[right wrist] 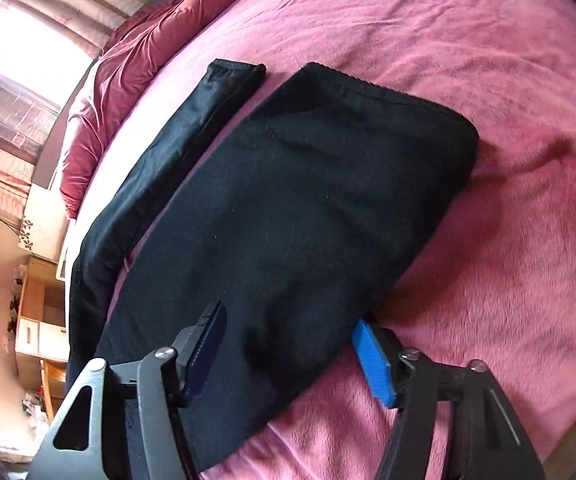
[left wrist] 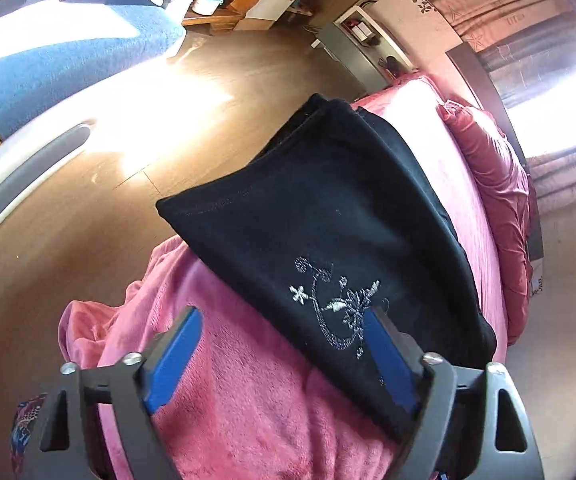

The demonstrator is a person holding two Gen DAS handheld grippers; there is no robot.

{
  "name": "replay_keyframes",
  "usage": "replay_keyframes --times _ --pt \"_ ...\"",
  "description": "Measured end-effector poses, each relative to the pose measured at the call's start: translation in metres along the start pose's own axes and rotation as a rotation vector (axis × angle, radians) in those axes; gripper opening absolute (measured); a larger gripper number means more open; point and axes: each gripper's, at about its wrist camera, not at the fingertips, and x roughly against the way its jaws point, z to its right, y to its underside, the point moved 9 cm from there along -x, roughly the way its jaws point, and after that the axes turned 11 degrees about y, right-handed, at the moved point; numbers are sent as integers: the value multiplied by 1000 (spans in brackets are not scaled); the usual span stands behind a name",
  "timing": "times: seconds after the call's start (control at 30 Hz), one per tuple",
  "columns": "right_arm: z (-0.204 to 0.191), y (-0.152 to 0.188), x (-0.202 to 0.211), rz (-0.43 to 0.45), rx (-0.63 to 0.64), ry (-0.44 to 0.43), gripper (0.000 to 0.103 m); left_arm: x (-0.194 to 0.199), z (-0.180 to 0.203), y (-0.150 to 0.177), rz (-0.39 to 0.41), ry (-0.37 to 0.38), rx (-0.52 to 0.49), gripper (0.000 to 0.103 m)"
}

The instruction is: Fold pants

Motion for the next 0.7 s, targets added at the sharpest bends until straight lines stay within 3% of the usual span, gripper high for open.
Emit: replay_keyframes --times 0.03,0.13,0.23,0.27,0.33,0.53,0.6,0.7 --pt "-1 -2 0 1 11 12 46 -5 -3 -1 1 3 5 76" --pt "2 -10 -1 -12 16 17 33 -18 -3 -8 -9 -7 20 67" --pt "10 -9 5 -23 46 28 21 -33 -5 -10 -11 -24 11 48" --pt "8 -11 7 -19 60 33 17 -35 -4 -12 -11 -30 -12 30" --pt "4 -14 15 -2 80 37 16 -29 -1 -17 17 -60 -59 8" --pt "1 -21 51 62 130 6 15 9 23 -13 62 -34 -185 7" --pt "9 -19 59 76 146 12 15 25 21 -8 74 -52 -209 0" --pt "23 -15 63 66 141 4 15 49 9 -3 100 -41 -206 0"
